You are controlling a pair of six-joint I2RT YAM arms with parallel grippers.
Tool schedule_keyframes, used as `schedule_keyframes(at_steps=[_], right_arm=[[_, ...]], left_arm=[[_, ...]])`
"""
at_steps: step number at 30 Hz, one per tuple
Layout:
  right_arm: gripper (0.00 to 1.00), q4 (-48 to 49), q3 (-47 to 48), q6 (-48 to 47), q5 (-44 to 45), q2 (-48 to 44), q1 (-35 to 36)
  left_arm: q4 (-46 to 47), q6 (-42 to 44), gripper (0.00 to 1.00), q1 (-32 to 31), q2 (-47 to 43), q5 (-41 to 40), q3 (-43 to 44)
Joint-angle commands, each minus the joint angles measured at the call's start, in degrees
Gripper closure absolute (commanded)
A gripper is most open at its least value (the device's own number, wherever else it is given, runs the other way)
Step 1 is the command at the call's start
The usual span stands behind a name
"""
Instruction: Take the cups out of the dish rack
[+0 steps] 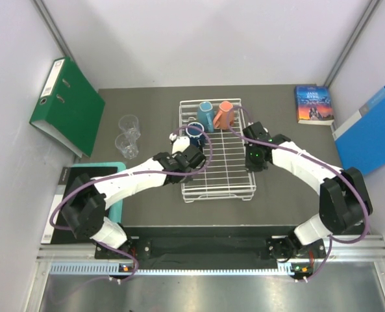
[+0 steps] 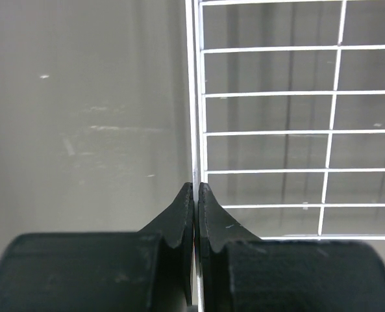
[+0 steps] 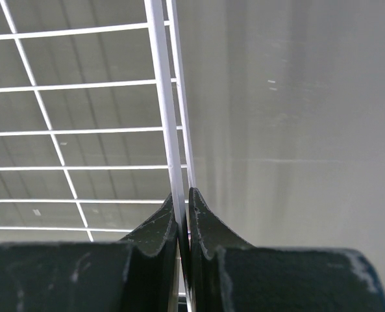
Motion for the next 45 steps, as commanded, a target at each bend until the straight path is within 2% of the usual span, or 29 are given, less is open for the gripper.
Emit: schedule_keyframes(at_steps=[1, 12, 35, 42, 43, 45], right_arm=[[1.0, 14.9, 0.2, 11.1, -6.8, 5.6, 3.7], [1.0, 17.0, 4.1, 13.8, -8.8, 11.0, 10.4], [1.0, 20.3, 6.9, 16.8, -12.5, 19.0, 18.4], [1.0, 17.0, 9.0, 15.3, -8.6, 17.1, 19.0], [0.98, 16.0, 9.5, 14.5, -7.3, 16.9, 19.0], [0.81, 14.0, 11.4, 13.7, -5.2, 15.9, 18.9]], left_arm=[[-4.5, 1.9, 1.0, 1.8, -3.8, 8.3, 0.2], [-8.5, 5.4, 1.0, 10.7, -4.6, 8.6, -0.4], [-10.7, 9.9, 1.0, 19.7, -3.5, 9.2, -1.1], [-11.0, 10.9, 1.0, 20.3, -2.8, 9.3, 1.2], [-10.8, 10.9, 1.0, 20.3, -2.7, 9.5, 1.4], [-10.6, 11.1, 1.0, 20.4, -2.5, 9.8, 1.9]])
